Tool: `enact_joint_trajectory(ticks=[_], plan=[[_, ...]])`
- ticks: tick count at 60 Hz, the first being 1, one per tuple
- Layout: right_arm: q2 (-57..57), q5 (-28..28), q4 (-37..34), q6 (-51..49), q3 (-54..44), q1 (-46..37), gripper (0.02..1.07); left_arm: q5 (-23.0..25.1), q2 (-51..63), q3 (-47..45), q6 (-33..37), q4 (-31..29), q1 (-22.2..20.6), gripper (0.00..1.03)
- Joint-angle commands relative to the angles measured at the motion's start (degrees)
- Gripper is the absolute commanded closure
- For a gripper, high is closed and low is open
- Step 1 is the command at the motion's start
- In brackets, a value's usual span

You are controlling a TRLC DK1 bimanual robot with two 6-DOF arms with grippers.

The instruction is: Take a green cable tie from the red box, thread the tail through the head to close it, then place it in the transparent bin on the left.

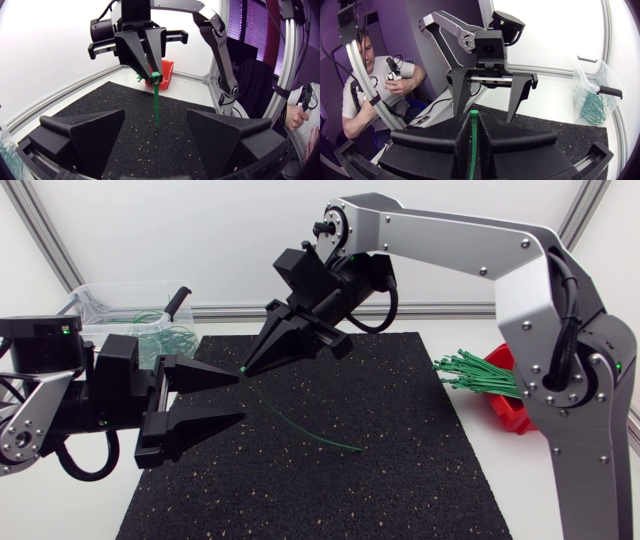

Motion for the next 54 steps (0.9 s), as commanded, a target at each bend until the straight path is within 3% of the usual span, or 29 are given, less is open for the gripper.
enact_joint_trajectory(ticks=[1,24,54], plan=[[0.14,-0.69,-9.84,-2.89,-1.99,0.96,1.01,2.63,1.30,2.23,0.65,0.59,-0.42,0.17],[-3.02,-2.18,-10.71,-5.00,-4.98,3.68,1.01,9.84,3.93,2.84,1.27,3.23,-0.34,0.18],[-5.22,-3.42,-11.51,-6.67,-6.83,3.94,1.01,17.22,5.78,1.87,1.44,7.98,2.30,0.53]])
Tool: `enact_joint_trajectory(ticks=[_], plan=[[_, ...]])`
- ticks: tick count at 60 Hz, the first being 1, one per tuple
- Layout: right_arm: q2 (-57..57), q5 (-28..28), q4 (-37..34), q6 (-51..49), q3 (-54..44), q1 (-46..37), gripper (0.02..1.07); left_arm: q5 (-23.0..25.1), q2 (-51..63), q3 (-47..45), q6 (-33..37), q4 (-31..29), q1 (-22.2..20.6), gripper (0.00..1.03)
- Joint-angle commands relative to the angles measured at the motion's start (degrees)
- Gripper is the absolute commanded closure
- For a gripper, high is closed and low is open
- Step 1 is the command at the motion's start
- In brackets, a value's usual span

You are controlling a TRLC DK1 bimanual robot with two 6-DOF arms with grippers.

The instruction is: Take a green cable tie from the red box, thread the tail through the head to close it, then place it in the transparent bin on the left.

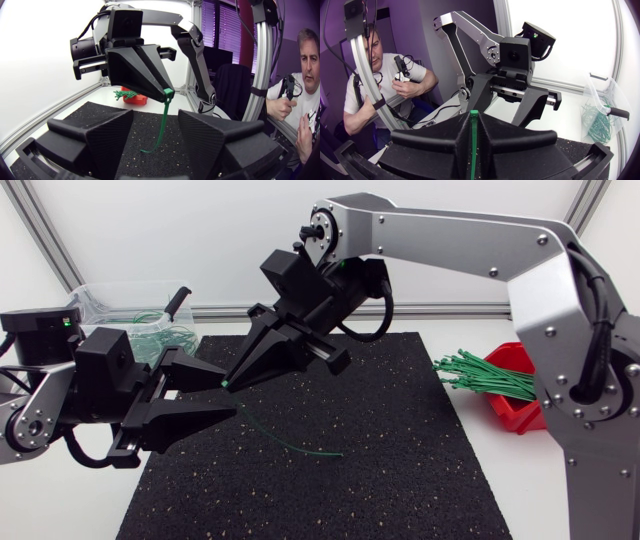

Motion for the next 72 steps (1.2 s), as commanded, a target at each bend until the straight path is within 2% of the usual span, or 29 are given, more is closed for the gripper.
enact_joint_trajectory(ticks=[1,9,19,22,72], plan=[[-1.66,-0.53,-11.53,-2.08,-1.98,0.40,1.02,2.28,1.30,0.76,0.79,1.05,0.36,0.54],[-1.92,-0.71,-11.79,-2.78,-2.42,-0.04,1.02,2.63,2.00,1.02,0.79,1.40,-0.08,0.66],[-2.36,-0.88,-11.97,-3.31,-2.68,-0.12,1.02,2.89,2.18,0.67,0.79,2.10,-0.43,0.70],[-2.36,-0.97,-12.06,-3.49,-2.68,-0.12,1.01,3.07,2.18,0.67,0.79,2.19,-0.52,0.76],[-5.00,-1.23,-12.32,-7.70,-8.74,0.05,1.02,5.44,-3.10,-2.41,-1.15,1.93,-2.81,0.79]])
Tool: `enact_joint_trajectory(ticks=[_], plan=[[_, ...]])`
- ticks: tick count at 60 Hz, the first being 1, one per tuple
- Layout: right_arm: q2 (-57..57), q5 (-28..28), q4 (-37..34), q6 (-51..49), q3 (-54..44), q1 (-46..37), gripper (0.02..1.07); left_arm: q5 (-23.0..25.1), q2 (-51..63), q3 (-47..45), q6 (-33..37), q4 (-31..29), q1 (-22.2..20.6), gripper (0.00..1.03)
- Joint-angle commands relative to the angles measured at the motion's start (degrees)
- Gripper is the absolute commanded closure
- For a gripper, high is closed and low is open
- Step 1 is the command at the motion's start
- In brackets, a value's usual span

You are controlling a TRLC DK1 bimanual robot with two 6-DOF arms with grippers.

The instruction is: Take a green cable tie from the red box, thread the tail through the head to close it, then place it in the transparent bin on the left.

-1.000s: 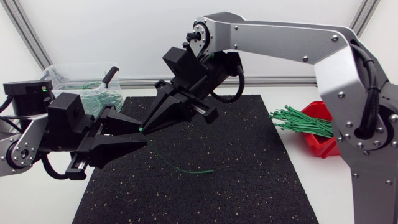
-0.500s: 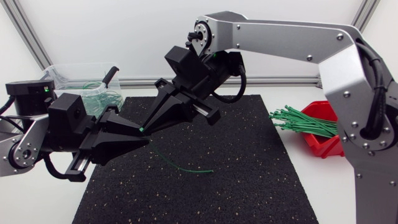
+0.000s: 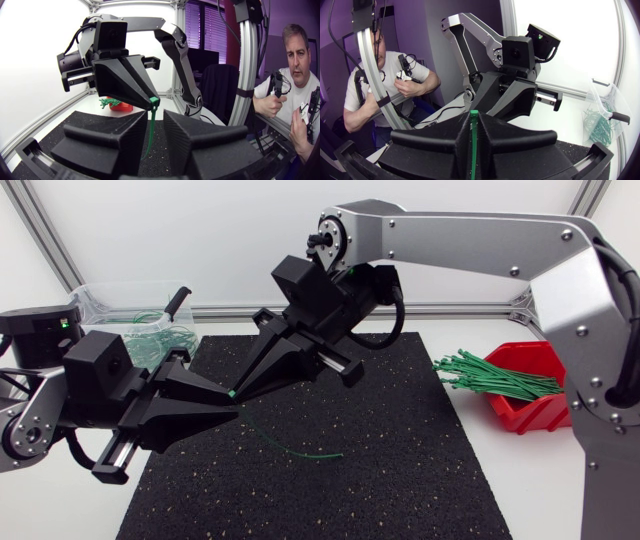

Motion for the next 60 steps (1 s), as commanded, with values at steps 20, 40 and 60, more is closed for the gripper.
enact_joint_trajectory(ticks=[20,40,60], plan=[[-2.84,-0.91,-12.32,-2.97,-3.31,0.86,1.02,0.98,-1.24,-1.95,-1.26,0.46,-1.96,0.83],[-5.04,-1.26,-12.50,-3.67,-5.24,2.18,1.02,0.98,-2.30,-2.30,-1.70,0.11,-2.75,0.83],[-5.04,-1.26,-12.50,-4.46,-5.86,2.27,1.02,0.98,-5.02,-3.00,-2.93,0.20,-3.19,0.95]])
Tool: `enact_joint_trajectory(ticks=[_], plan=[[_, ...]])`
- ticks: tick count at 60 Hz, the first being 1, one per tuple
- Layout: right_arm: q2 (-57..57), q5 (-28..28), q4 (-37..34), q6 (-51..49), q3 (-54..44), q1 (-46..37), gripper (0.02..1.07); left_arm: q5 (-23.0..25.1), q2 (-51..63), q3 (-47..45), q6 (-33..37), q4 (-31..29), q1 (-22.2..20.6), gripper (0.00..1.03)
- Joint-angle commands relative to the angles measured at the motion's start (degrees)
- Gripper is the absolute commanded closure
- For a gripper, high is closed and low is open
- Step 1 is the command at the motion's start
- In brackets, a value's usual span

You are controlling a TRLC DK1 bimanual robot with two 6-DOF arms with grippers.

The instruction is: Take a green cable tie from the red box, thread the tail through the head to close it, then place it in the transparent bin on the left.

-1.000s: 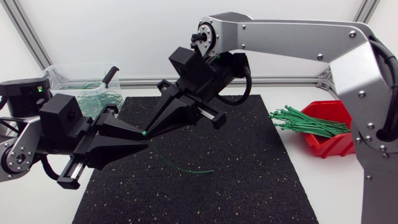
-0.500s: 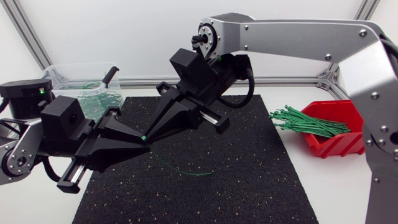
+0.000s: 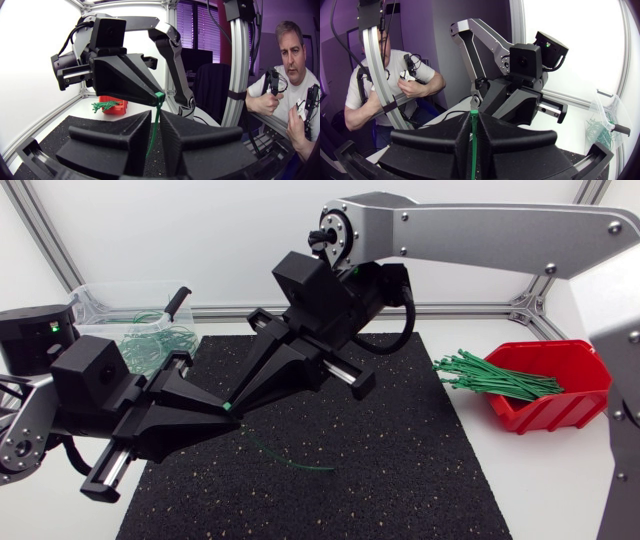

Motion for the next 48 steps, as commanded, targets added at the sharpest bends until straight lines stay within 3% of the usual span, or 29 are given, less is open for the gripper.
enact_joint_trajectory(ticks=[1,26,38,48], plan=[[-0.43,-0.21,-12.50,-2.19,-1.38,0.35,1.02,0.78,-0.93,-1.58,-1.29,0.22,-0.48,0.96],[0.71,-0.83,-12.50,-2.45,-0.59,-0.18,1.01,0.70,-0.76,-1.05,-3.40,0.05,-0.31,1.00],[3.62,-1.79,-12.41,-0.52,4.07,-2.90,0.76,-0.89,4.78,1.76,-5.68,-0.39,0.84,1.00],[8.54,-1.71,-12.32,2.38,11.45,-6.42,0.75,-4.58,6.27,2.29,-5.59,-0.74,1.19,1.00]])
